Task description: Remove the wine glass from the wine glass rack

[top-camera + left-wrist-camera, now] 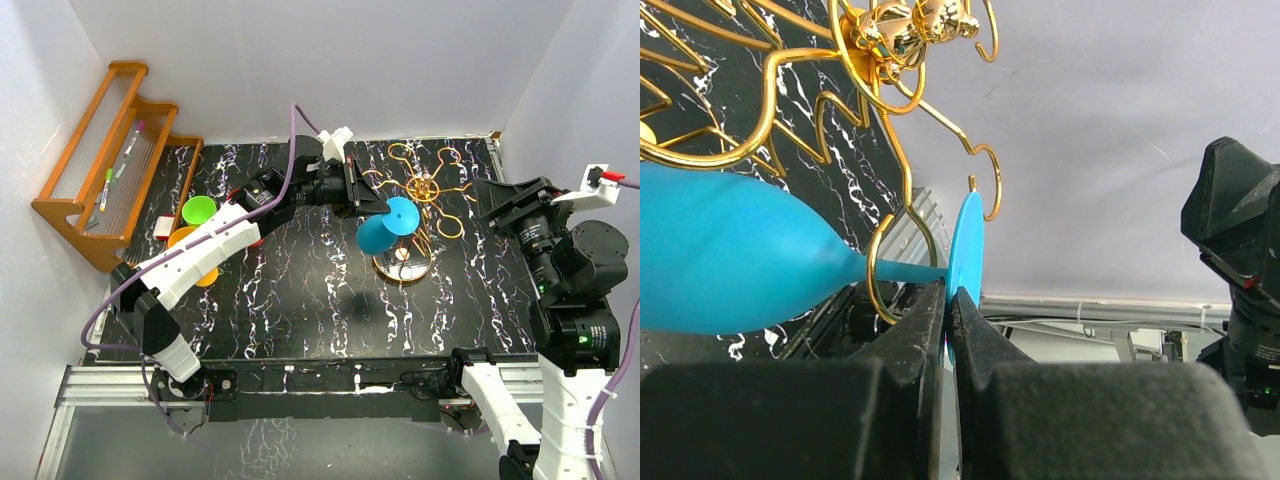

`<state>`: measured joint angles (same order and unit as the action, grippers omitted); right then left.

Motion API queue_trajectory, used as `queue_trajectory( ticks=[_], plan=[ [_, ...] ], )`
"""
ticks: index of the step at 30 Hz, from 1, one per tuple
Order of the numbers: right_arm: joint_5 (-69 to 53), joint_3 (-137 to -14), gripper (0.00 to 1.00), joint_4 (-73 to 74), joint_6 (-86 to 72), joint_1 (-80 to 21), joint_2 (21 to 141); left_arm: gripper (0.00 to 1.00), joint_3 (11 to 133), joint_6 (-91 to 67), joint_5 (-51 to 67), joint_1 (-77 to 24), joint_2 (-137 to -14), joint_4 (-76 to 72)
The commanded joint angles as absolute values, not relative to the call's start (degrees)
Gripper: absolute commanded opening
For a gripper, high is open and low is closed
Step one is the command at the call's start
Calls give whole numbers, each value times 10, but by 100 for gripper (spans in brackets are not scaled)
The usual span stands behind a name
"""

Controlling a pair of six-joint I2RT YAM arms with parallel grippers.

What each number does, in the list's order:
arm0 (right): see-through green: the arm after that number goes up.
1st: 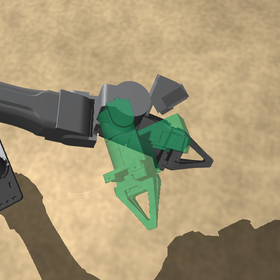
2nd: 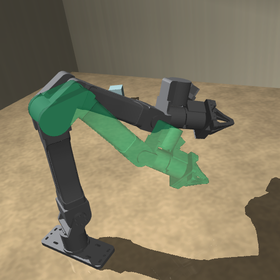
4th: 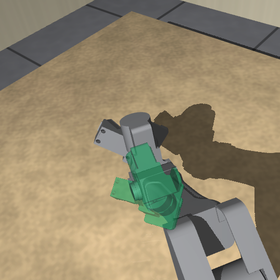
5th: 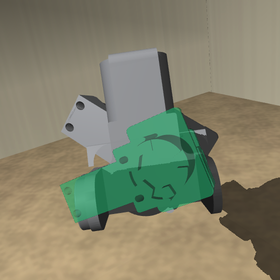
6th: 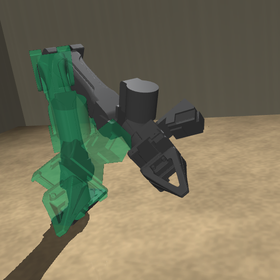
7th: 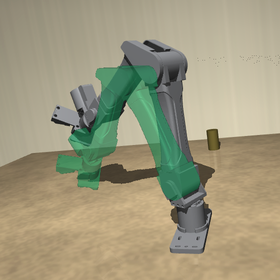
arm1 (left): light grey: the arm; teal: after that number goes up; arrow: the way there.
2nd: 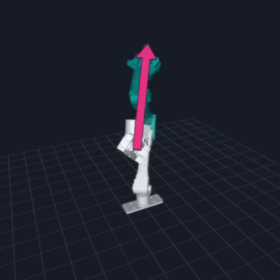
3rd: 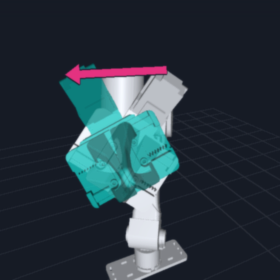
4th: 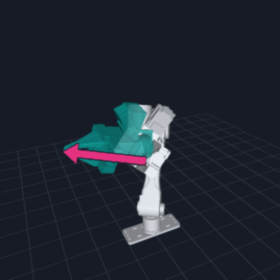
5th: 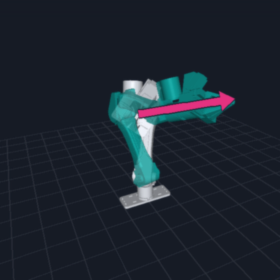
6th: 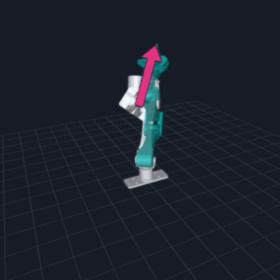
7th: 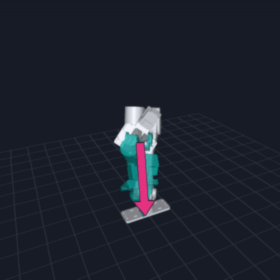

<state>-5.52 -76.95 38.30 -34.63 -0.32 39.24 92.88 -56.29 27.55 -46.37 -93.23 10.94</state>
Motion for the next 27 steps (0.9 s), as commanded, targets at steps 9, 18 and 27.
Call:
queue_trajectory(
  ticks=[9, 18, 27],
  plan=[
    [-58, -767, 46, 336, -355, -2, 383, 0, 1012, -554, 266, -467, -959, 124],
    [-65, -764, 46, 330, -356, -3, 384, 0, 1040, -525, 205, -467, -974, 162],
    [-105, -765, 46, 324, -353, -3, 398, 0, 1046, -490, 128, -466, -950, 190]
  ],
)
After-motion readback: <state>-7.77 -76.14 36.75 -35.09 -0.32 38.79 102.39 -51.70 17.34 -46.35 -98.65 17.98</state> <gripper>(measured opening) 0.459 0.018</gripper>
